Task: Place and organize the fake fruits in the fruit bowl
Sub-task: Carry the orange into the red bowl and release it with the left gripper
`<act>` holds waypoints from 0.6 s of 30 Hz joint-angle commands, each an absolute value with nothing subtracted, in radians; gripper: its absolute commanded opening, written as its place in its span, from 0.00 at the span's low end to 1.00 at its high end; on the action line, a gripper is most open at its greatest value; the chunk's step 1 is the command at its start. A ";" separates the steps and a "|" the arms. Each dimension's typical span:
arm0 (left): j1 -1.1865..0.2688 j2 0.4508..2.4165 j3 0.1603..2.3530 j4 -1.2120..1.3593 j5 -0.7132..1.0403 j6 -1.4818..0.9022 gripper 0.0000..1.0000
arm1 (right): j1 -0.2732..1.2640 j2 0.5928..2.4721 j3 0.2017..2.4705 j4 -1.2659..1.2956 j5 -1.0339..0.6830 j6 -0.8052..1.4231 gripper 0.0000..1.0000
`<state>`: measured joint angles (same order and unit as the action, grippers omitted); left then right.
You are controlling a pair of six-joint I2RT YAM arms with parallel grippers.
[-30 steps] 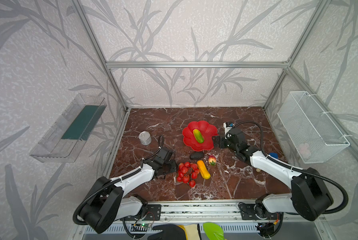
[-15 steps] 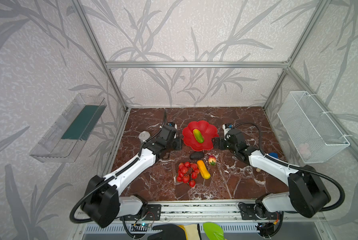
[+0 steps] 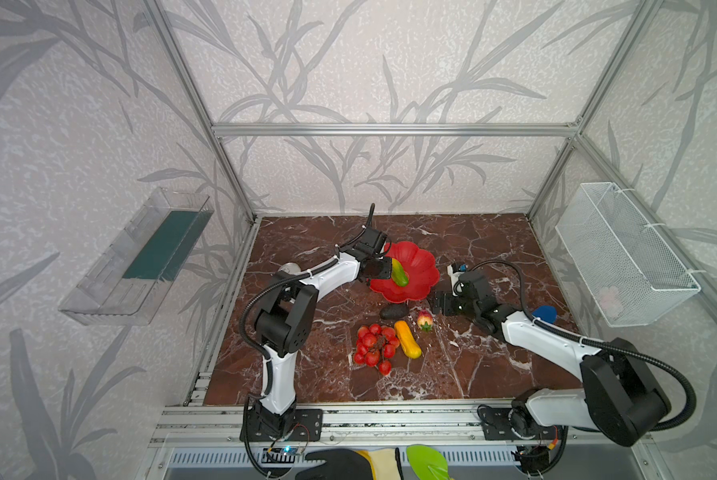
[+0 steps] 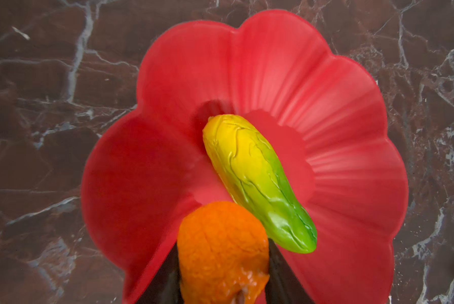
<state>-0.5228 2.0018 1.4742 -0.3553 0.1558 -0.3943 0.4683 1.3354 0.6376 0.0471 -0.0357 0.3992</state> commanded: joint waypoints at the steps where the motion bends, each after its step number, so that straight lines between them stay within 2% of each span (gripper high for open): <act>1: -0.526 2.045 1.526 -0.424 0.153 -0.403 0.36 | 0.471 1.300 0.619 0.029 -0.059 0.417 0.95; 5: -0.526 2.079 1.536 -0.425 0.150 -0.425 0.38 | 0.475 1.304 0.596 0.046 -0.077 0.432 0.93; 13: -0.526 2.074 1.559 -0.410 0.189 -0.461 0.66 | 0.518 1.342 0.597 0.071 -0.096 0.454 0.89; 18: -0.526 1.988 1.552 -0.373 0.216 -0.475 0.72 | 0.567 1.375 0.625 0.028 -0.088 0.462 0.86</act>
<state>-0.5228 2.0739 1.5364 -0.3912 0.1947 -0.4633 0.5404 1.3609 0.5991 0.0517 -0.0879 0.4500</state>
